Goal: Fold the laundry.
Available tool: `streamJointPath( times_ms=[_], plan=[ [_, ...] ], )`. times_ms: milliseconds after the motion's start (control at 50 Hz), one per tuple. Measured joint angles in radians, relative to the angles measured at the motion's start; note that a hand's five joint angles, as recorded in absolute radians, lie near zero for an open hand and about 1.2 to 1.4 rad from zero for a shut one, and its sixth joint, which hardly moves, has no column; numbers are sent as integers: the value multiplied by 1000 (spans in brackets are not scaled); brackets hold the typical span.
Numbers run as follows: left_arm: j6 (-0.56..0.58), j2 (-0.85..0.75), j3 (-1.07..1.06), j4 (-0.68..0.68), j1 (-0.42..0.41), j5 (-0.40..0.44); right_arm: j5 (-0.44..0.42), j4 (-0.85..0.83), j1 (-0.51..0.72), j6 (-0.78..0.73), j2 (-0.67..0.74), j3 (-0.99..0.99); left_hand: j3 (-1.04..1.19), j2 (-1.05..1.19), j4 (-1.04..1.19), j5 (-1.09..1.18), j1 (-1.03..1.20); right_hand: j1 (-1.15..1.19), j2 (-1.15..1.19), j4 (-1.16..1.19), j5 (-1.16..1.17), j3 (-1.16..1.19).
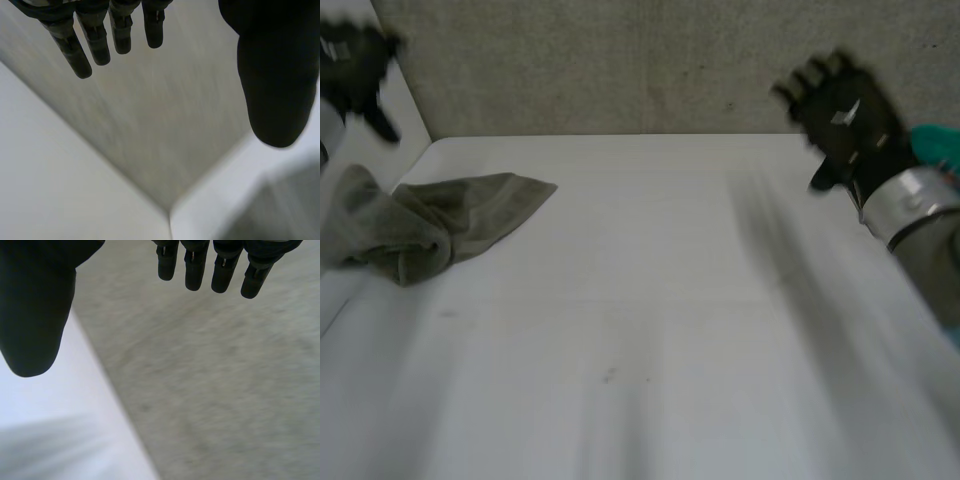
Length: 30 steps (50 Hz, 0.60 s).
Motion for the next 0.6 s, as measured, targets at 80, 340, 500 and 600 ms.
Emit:
streamJointPath(
  times_ms=[80, 340, 500, 600],
  plan=[
    [175, -183, 18, 2, 75, 38, -1, 11, 23, -23, 28, 86, 0, 0, 0, 0, 0, 0, 0, 0, 0, 0],
    [328, -531, 126, 70, 189, 171, -8, 10, 8, -50, 70, 184, 520, 528, 535, 502, 615, 0, 0, 0, 0, 0],
    [183, -470, 96, 200, 128, 166, -5, 10, 5, -48, 71, 184, 937, 972, 981, 895, 911, 0, 0, 0, 0, 0],
    [-22, -249, -18, 236, 24, 151, -1, 9, -7, -46, 70, 184, 937, 974, 984, 895, 911, 0, 0, 0, 0, 0]
  ],
)
